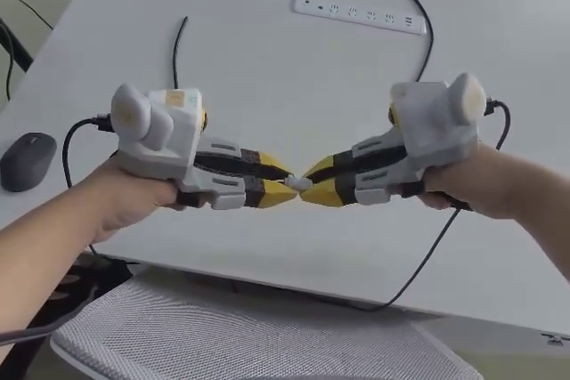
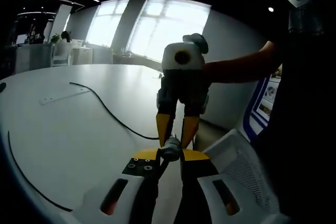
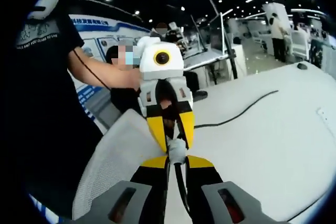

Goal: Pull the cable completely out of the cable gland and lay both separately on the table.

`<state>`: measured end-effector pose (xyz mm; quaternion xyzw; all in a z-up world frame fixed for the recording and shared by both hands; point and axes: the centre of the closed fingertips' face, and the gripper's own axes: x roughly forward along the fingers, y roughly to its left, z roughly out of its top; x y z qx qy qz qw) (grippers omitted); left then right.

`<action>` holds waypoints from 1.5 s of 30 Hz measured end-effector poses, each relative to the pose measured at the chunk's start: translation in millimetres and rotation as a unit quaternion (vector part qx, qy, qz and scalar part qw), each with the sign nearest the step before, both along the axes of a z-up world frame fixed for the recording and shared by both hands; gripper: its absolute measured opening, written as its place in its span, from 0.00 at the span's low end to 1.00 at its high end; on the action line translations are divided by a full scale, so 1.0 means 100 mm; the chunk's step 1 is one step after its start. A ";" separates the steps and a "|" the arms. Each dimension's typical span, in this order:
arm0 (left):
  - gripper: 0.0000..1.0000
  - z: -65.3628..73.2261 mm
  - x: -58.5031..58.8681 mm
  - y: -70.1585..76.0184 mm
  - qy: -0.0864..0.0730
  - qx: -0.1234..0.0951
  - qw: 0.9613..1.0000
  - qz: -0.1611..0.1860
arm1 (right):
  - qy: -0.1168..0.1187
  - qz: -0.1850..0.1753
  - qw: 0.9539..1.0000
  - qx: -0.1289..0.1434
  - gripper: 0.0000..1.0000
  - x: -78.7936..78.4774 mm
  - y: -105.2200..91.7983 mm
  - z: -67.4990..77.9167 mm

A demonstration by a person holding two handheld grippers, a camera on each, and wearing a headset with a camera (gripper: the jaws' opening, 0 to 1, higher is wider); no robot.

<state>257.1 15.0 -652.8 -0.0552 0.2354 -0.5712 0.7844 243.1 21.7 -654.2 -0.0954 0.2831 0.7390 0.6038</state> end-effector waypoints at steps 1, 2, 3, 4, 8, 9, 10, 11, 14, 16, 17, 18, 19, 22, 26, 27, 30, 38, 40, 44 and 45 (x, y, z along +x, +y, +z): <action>0.15 0.00 0.00 0.00 0.002 -0.001 1.000 0.000 | -0.019 -0.001 1.000 -0.005 0.07 0.00 0.01 0.00; 0.15 0.00 0.00 0.01 0.004 -0.003 1.000 0.001 | -0.044 0.004 0.999 -0.004 0.07 0.00 0.02 0.00; 0.15 0.01 0.00 0.01 0.005 -0.004 1.000 0.001 | -0.064 0.004 0.998 -0.005 0.07 0.00 0.02 0.01; 0.15 0.01 0.00 0.02 0.006 -0.005 1.000 0.002 | -0.072 0.002 0.997 -0.008 0.07 0.00 0.02 0.00; 0.15 0.01 -0.01 0.02 0.014 -0.010 1.000 0.004 | -0.132 0.005 0.991 -0.021 0.07 0.00 0.02 -0.01; 0.15 0.01 -0.01 0.01 0.014 -0.010 1.000 0.003 | -0.144 0.008 0.989 -0.024 0.07 0.00 0.02 -0.01; 0.15 0.01 -0.01 0.01 0.015 -0.010 1.000 0.003 | -0.161 0.010 0.987 -0.029 0.07 0.00 0.01 -0.03; 0.15 0.00 -0.02 0.01 0.017 -0.009 1.000 0.003 | -0.172 0.012 0.984 -0.033 0.07 0.00 0.01 -0.04; 0.15 0.00 -0.02 0.01 0.016 -0.008 1.000 0.002 | -0.198 0.009 0.979 -0.039 0.07 0.02 0.02 -0.07; 0.15 0.00 -0.02 0.02 0.015 -0.008 1.000 0.001 | -0.200 0.006 0.979 -0.039 0.08 0.02 0.03 -0.06; 0.15 0.01 -0.02 0.02 0.015 -0.009 1.000 0.000 | -0.201 0.002 0.979 -0.040 0.08 0.03 0.03 -0.06; 0.15 0.01 -0.02 0.03 0.016 -0.009 1.000 -0.001 | -0.186 -0.014 0.981 -0.049 0.08 0.03 0.03 -0.06; 0.15 0.01 -0.03 0.03 0.017 -0.009 1.000 -0.002 | -0.178 -0.020 0.982 -0.053 0.08 0.03 0.03 -0.07; 0.15 0.01 -0.03 0.03 0.017 -0.010 1.000 -0.005 | -0.193 -0.021 0.979 -0.056 0.08 0.03 0.03 -0.06; 0.15 0.03 -0.04 0.03 0.017 -0.011 1.000 -0.012 | -0.194 -0.036 0.978 -0.063 0.08 0.02 0.04 -0.04; 0.15 0.04 -0.05 0.03 0.016 -0.012 1.000 -0.013 | -0.192 -0.043 0.978 -0.064 0.08 0.03 0.04 -0.03; 0.15 0.04 -0.05 0.04 0.011 -0.010 1.000 -0.018 | -0.187 -0.065 0.978 -0.068 0.10 0.04 0.04 0.00; 0.15 0.06 -0.03 0.09 0.000 -0.008 1.000 -0.028 | -0.164 -0.155 0.972 -0.071 0.17 0.10 -0.02 0.17; 0.15 0.06 -0.02 0.10 -0.001 -0.005 1.000 -0.029 | -0.176 -0.183 0.963 -0.088 0.17 0.14 -0.10 0.18; 0.15 0.11 -0.01 0.13 -0.003 -0.010 1.000 -0.029 | -0.223 -0.206 0.947 -0.107 0.14 0.17 -0.19 0.16; 0.15 0.12 0.00 0.13 -0.003 -0.011 1.000 -0.028 | -0.217 -0.219 0.944 -0.116 0.14 0.17 -0.21 0.13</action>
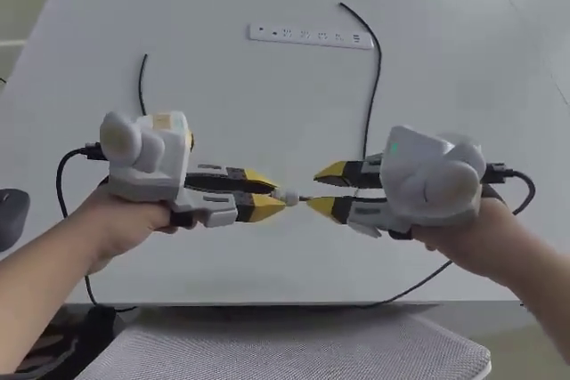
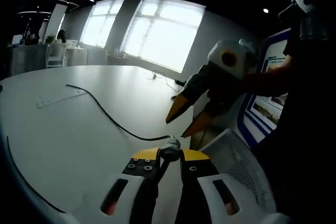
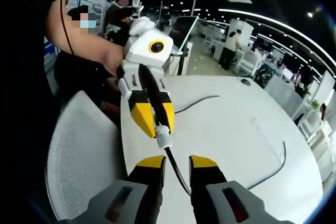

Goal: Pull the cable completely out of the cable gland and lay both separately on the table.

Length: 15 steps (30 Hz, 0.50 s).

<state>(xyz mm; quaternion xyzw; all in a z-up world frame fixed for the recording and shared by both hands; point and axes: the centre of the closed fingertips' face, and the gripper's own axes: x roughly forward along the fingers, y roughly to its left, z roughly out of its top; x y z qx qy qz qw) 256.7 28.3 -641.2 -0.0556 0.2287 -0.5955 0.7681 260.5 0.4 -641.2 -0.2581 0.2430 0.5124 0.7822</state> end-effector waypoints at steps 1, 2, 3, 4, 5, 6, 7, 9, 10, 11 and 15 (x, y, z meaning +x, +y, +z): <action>0.15 0.01 0.01 0.01 -0.001 -0.001 1.000 0.002 | 0.002 -0.008 1.000 -0.002 0.15 -0.01 -0.01 -0.02; 0.15 0.02 0.02 0.01 -0.001 -0.001 1.000 0.003 | -0.003 -0.011 1.000 -0.004 0.16 -0.02 0.00 -0.04; 0.15 0.02 0.02 0.01 0.002 -0.001 1.000 0.004 | -0.016 -0.017 1.000 -0.007 0.16 0.00 0.00 -0.03; 0.15 0.02 0.03 0.02 0.003 -0.001 1.000 0.005 | -0.038 -0.021 0.999 -0.029 0.16 0.03 -0.04 -0.05; 0.15 0.03 0.03 0.02 0.006 -0.002 1.000 0.006 | -0.047 -0.019 0.998 -0.038 0.15 0.03 -0.04 -0.06; 0.15 0.03 0.01 0.02 0.023 -0.006 1.000 0.005 | -0.063 -0.016 0.997 -0.040 0.15 0.03 -0.02 -0.05; 0.15 0.03 0.01 0.02 0.023 -0.006 1.000 0.004 | -0.071 -0.019 0.996 -0.042 0.15 0.04 -0.01 -0.05; 0.15 0.04 0.02 0.02 0.013 -0.006 1.000 0.002 | -0.070 -0.018 0.996 -0.044 0.13 0.02 0.03 -0.06; 0.15 0.05 0.02 0.02 0.013 -0.005 1.000 0.002 | -0.066 -0.015 0.997 -0.043 0.13 0.01 0.04 -0.07; 0.15 0.05 0.02 0.02 0.011 -0.005 1.000 0.002 | -0.066 -0.016 0.997 -0.043 0.13 0.01 0.06 -0.07; 0.15 0.06 0.03 0.00 0.007 -0.004 1.000 0.002 | -0.079 -0.015 0.996 -0.035 0.12 0.02 0.14 -0.03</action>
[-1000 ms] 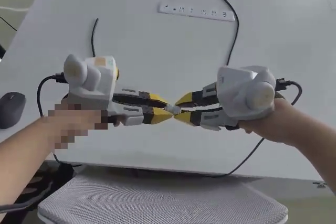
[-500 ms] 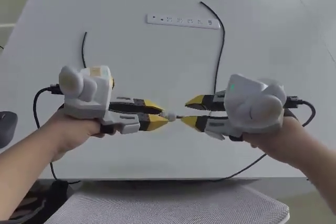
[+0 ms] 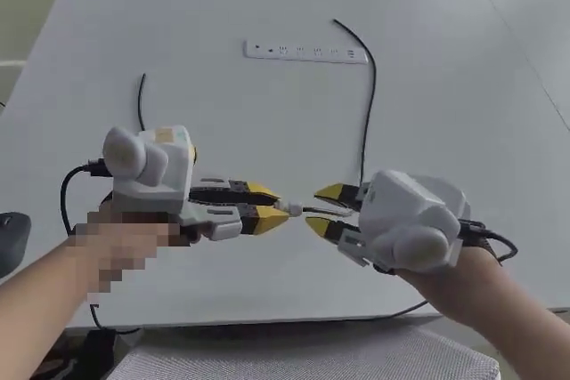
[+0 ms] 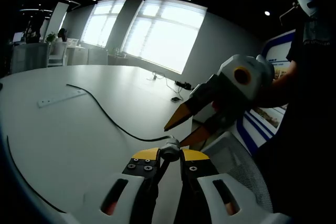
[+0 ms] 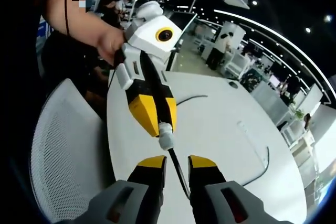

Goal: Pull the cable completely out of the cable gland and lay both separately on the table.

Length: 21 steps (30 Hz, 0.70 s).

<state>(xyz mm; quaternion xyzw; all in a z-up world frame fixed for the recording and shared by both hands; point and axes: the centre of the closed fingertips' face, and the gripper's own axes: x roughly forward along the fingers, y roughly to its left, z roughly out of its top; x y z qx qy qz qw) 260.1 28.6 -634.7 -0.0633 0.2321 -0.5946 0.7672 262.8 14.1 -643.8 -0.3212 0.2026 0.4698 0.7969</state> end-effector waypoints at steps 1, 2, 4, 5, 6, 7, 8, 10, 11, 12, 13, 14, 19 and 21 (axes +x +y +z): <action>0.15 0.01 0.01 0.00 -0.001 -0.001 1.000 0.001 | -0.001 0.003 1.000 -0.001 0.11 0.00 0.01 0.00; 0.15 0.02 0.01 0.00 -0.001 -0.003 1.000 0.002 | -0.001 0.004 1.000 -0.002 0.11 0.00 0.03 -0.01; 0.15 0.03 0.02 -0.01 -0.007 -0.005 1.000 0.001 | -0.007 0.002 1.000 -0.006 0.10 0.02 0.04 -0.02; 0.15 0.03 0.02 -0.01 -0.008 -0.004 1.000 0.000 | -0.010 0.000 1.000 -0.006 0.08 0.03 0.04 -0.01; 0.15 0.03 0.01 -0.01 -0.010 -0.002 1.000 0.000 | -0.013 0.001 1.000 -0.005 0.05 0.03 0.04 0.00; 0.15 0.04 0.02 -0.01 -0.012 -0.004 1.000 0.001 | -0.012 -0.002 1.000 -0.004 0.04 0.03 0.04 0.00; 0.15 0.05 0.04 -0.01 -0.018 -0.005 1.000 0.005 | -0.017 -0.001 1.000 -0.003 0.03 0.04 0.05 0.01; 0.15 0.05 0.04 -0.01 -0.019 -0.003 1.000 0.005 | -0.018 -0.006 1.000 -0.001 0.02 0.04 0.05 0.01; 0.15 0.04 0.04 -0.01 -0.023 0.000 1.000 0.004 | -0.015 -0.010 1.000 0.000 0.02 0.04 0.05 0.00; 0.15 0.04 0.03 -0.01 -0.026 0.002 1.000 0.004 | -0.012 -0.014 1.000 0.002 0.02 0.04 0.05 -0.01; 0.15 0.03 0.03 -0.01 -0.026 0.004 1.000 0.004 | -0.012 -0.014 1.000 0.001 0.01 0.04 0.05 -0.02; 0.15 0.03 0.04 -0.01 -0.027 0.004 1.000 0.005 | -0.015 -0.013 1.000 -0.001 0.01 0.04 0.05 -0.02; 0.15 0.02 0.04 -0.02 -0.037 0.007 0.999 0.002 | -0.015 -0.020 1.000 -0.002 0.00 0.05 0.04 -0.04; 0.15 0.01 0.04 -0.02 -0.038 0.008 0.999 0.001 | -0.012 -0.025 1.000 0.000 0.00 0.05 0.03 -0.05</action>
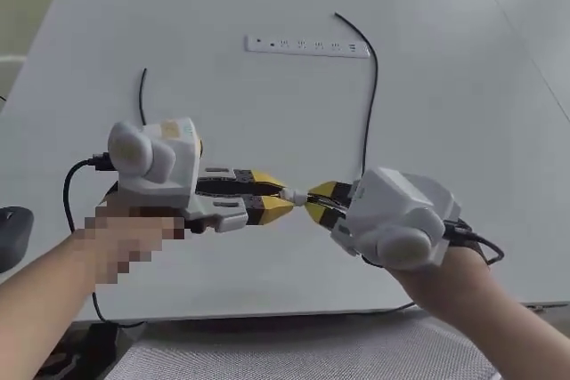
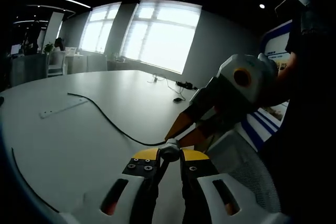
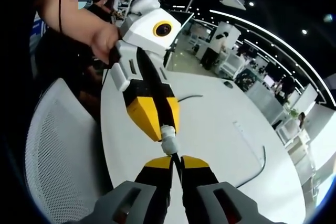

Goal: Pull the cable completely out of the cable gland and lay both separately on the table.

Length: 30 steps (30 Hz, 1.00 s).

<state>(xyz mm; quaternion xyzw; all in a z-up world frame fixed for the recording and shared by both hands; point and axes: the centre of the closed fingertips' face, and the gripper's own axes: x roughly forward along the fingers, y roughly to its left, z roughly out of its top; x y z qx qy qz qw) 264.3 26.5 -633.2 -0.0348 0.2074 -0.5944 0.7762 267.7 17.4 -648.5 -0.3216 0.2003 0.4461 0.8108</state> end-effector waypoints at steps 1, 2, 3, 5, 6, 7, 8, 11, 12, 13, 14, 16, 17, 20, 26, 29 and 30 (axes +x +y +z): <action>0.15 0.00 0.00 0.00 0.000 0.000 1.000 0.000 | 0.001 -0.002 1.000 0.002 0.00 0.00 -0.01 0.00; 0.15 0.00 0.01 -0.01 -0.001 0.000 1.000 -0.001 | 0.004 -0.007 1.000 0.002 0.00 0.01 -0.02 -0.01; 0.15 -0.01 0.01 -0.01 -0.002 0.001 1.000 -0.001 | 0.005 -0.011 1.000 0.001 0.00 0.02 -0.04 -0.02; 0.15 -0.01 0.02 -0.01 0.000 0.000 1.000 0.001 | 0.009 -0.019 1.000 0.006 0.00 0.05 -0.07 -0.03; 0.15 -0.01 0.03 -0.01 -0.001 0.000 1.000 0.001 | 0.011 -0.022 1.000 0.008 0.00 0.05 -0.08 -0.03; 0.15 0.00 0.03 -0.01 -0.003 0.000 1.000 0.000 | 0.013 -0.025 1.000 0.010 0.00 0.06 -0.10 -0.03; 0.15 0.00 0.03 -0.01 -0.002 -0.001 1.000 0.001 | 0.014 -0.026 0.999 0.013 0.00 0.06 -0.10 -0.03; 0.15 -0.01 0.05 -0.02 -0.003 0.001 1.000 0.002 | 0.017 -0.029 0.999 0.016 0.00 0.08 -0.10 -0.05; 0.15 -0.01 0.05 -0.02 -0.003 0.002 1.000 0.002 | 0.019 -0.032 0.999 0.019 0.00 0.08 -0.10 -0.05; 0.15 -0.01 0.06 -0.02 -0.002 0.002 1.000 0.003 | 0.022 -0.035 0.999 0.022 0.00 0.09 -0.10 -0.06; 0.15 -0.01 0.06 -0.02 -0.002 0.002 1.000 0.004 | 0.022 -0.037 0.999 0.024 0.00 0.10 -0.10 -0.06; 0.15 -0.01 0.08 -0.01 -0.001 0.002 1.000 0.005 | 0.024 -0.039 0.999 0.026 0.00 0.11 -0.09 -0.06; 0.15 -0.02 0.08 -0.01 -0.001 0.002 1.000 0.006 | 0.024 -0.039 0.999 0.025 0.00 0.11 -0.09 -0.06; 0.15 -0.02 0.09 -0.01 0.000 0.002 1.000 0.007 | 0.025 -0.039 0.999 0.025 0.00 0.12 -0.10 -0.07; 0.15 -0.02 0.11 0.02 0.003 -0.001 1.000 0.013 | 0.038 -0.062 0.997 0.029 0.00 0.16 -0.21 -0.12; 0.15 -0.01 0.11 0.03 0.001 -0.001 1.000 0.015 | 0.041 -0.072 0.996 0.030 0.00 0.17 -0.27 -0.16; 0.15 0.00 0.10 0.03 0.001 -0.001 1.000 0.016 | 0.045 -0.079 0.995 0.032 0.00 0.18 -0.29 -0.17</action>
